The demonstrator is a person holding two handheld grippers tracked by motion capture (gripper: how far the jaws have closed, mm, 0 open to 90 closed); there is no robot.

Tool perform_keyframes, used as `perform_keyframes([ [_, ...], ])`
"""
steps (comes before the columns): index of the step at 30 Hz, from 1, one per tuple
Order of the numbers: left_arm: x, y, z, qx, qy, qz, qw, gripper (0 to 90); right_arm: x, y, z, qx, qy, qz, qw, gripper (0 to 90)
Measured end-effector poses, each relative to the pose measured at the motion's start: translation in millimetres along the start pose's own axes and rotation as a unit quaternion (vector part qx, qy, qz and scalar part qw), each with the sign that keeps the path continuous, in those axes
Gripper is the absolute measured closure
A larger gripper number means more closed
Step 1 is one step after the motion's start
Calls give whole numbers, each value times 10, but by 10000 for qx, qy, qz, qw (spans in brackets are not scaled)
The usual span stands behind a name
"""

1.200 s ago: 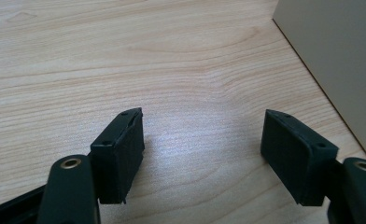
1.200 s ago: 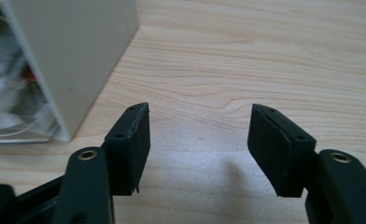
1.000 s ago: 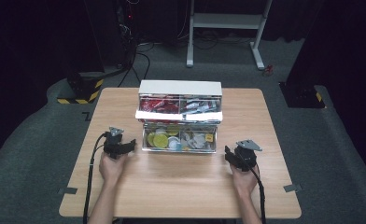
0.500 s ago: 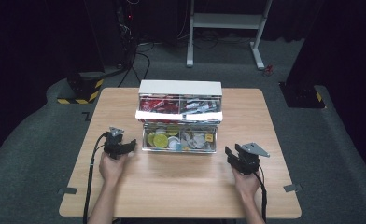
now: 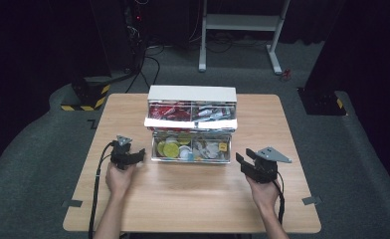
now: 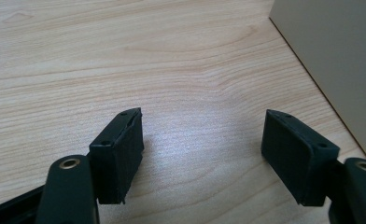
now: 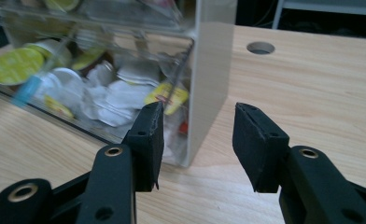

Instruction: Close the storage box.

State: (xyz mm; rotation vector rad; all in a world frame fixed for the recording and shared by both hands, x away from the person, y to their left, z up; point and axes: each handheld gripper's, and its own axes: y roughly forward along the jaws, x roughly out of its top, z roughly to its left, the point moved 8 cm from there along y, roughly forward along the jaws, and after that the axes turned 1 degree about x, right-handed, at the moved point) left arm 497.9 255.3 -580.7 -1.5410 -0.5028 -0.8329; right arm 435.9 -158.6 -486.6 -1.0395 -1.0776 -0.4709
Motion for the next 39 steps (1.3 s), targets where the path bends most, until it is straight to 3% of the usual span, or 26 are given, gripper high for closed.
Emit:
perform_keyframes([
  [6,0,1,0,0,-1,-3,10000,299,113,-56,138,340,-265,129,9990,551],
  [16,0,1,0,-1,1,-2,10000,299,321,-136,300,658,-340,77,9972,560],
  [39,0,1,0,-1,3,0,10000,299,721,-140,494,929,-563,108,9940,626],
])
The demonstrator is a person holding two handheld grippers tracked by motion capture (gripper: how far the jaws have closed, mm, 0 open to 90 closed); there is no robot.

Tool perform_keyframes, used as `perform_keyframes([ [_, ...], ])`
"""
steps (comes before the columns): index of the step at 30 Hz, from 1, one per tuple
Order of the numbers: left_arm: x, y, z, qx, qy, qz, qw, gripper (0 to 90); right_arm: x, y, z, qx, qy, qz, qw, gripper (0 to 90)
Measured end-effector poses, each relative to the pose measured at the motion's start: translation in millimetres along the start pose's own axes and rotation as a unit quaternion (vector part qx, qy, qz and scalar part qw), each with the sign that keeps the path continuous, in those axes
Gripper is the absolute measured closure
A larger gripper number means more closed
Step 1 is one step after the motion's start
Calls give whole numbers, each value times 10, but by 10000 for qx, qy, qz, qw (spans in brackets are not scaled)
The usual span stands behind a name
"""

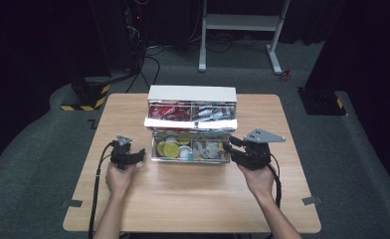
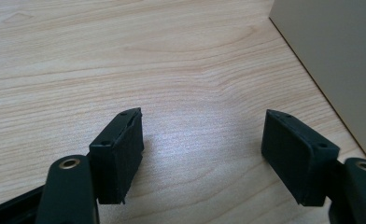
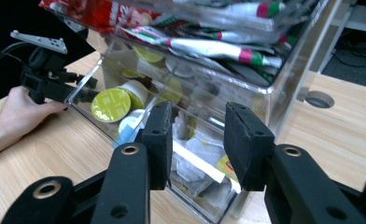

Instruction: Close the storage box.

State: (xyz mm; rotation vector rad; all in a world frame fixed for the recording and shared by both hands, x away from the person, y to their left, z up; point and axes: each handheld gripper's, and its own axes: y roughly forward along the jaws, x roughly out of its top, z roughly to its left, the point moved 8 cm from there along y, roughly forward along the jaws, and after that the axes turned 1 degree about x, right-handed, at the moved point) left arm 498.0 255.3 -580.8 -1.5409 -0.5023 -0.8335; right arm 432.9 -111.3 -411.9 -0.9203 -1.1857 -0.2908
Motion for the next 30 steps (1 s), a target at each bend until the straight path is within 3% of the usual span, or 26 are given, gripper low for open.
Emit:
perform_keyframes([
  [16,0,0,0,0,-1,-1,10000,299,250,98,74,158,-24,-92,9998,655],
  [23,0,0,0,0,0,-2,10000,299,314,142,76,318,174,-203,9991,663],
  [30,0,1,0,1,-5,-4,10000,299,352,168,109,353,165,-221,9990,645],
])
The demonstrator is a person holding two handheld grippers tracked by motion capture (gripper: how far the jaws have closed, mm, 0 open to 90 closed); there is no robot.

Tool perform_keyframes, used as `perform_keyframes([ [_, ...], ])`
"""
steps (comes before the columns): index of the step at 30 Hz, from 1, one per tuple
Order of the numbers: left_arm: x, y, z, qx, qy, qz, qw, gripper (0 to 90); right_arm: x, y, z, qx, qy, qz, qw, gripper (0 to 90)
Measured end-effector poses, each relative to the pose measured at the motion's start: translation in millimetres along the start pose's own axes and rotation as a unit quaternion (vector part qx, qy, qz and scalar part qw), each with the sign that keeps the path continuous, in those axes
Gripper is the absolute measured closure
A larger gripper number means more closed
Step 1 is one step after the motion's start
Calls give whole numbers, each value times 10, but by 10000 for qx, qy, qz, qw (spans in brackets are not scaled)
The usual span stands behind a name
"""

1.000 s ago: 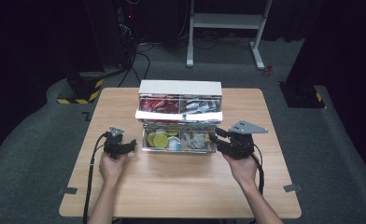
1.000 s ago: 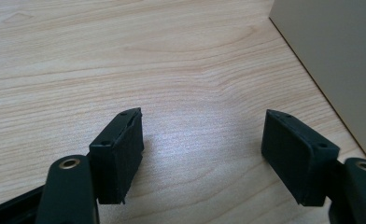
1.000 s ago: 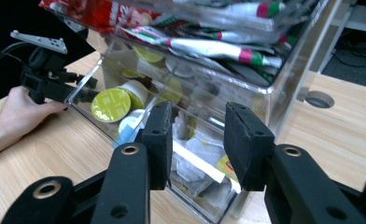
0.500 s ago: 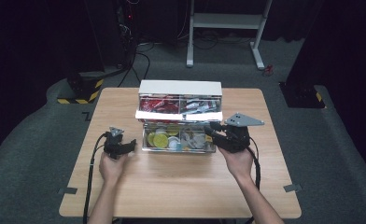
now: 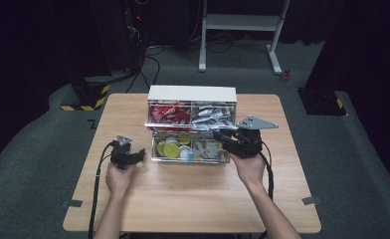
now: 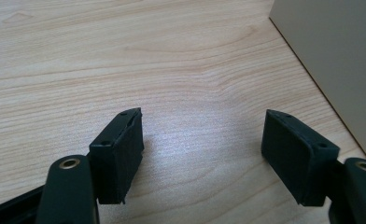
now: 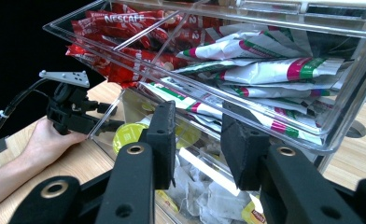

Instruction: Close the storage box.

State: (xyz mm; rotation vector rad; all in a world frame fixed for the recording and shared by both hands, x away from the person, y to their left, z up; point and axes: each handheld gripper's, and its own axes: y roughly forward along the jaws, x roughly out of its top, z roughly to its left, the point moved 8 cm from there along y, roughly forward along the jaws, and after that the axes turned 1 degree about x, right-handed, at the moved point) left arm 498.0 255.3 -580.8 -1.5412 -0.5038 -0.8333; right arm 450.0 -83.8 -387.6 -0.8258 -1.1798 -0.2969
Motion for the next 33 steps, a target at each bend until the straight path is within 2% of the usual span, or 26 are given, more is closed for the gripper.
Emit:
perform_keyframes([
  [8,0,0,0,-2,2,3,10000,299,40,17,-56,-75,97,-74,9999,615],
  [18,1,0,3,3,17,-1,10000,299,100,5,-115,-240,71,-105,9996,592],
  [25,-1,-1,0,-6,13,7,10000,299,187,-18,-119,-360,-48,-162,9992,579],
  [29,-1,-1,0,-3,16,8,10000,299,226,-18,-127,-360,-44,-187,9992,579],
  [30,-8,-15,24,10,159,92,9998,299,252,-22,-129,-365,-72,-188,9991,575],
  [31,-8,-15,27,16,174,94,9998,299,262,-24,-129,-382,-96,-177,9991,575],
  [32,-8,-15,27,16,174,94,9998,299,269,-23,-130,-395,-112,-190,9990,575],
  [33,-1,-1,0,0,18,8,10000,299,273,-22,-131,-404,-121,-195,9989,574],
])
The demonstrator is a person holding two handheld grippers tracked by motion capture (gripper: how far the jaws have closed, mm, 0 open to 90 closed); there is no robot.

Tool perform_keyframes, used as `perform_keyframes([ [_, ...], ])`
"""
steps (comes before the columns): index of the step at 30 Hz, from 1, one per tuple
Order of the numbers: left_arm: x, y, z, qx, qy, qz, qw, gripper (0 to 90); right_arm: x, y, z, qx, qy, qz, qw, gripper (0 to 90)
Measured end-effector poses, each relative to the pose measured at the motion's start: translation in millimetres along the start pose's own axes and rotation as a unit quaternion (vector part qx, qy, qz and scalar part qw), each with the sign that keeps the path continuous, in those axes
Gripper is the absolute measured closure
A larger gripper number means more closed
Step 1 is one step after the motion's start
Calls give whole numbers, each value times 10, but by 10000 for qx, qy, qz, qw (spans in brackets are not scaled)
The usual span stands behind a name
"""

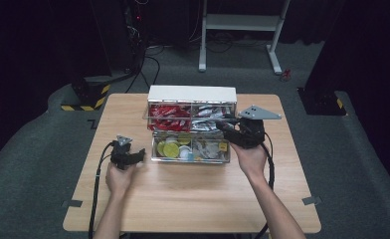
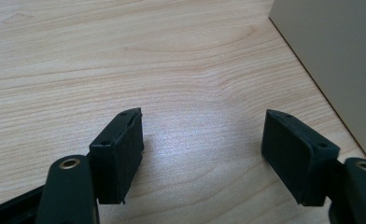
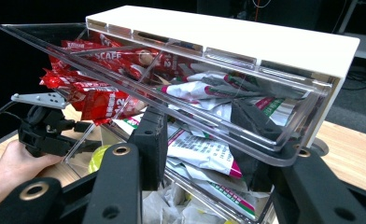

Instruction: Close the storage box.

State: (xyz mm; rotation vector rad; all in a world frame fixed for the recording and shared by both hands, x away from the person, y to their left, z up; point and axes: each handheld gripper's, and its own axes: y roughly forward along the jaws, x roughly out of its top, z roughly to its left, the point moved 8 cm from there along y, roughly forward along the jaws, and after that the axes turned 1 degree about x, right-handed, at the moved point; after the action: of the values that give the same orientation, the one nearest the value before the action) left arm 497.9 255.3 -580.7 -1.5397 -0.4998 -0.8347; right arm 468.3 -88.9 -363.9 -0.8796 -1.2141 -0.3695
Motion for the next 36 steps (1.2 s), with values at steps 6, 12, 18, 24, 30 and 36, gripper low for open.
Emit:
perform_keyframes([
  [6,-1,-2,4,15,-6,-8,10000,300,35,29,-26,-33,24,-18,10000,570],
  [12,-3,-5,4,27,-13,4,10000,300,119,20,-28,-63,-4,-111,9999,559],
  [18,-7,-8,-5,18,15,24,10000,298,137,38,-45,-63,-26,-54,10000,558],
  [24,-20,-15,-29,-15,44,50,10000,250,166,38,-51,-52,-27,-3,10000,554],
  [30,-32,-47,-4,0,18,181,9998,249,214,38,-58,-63,-36,-10,10000,552],
  [36,66,-208,1,-91,20,-92,9999,270,247,40,-73,-57,-52,-52,10000,554],
])
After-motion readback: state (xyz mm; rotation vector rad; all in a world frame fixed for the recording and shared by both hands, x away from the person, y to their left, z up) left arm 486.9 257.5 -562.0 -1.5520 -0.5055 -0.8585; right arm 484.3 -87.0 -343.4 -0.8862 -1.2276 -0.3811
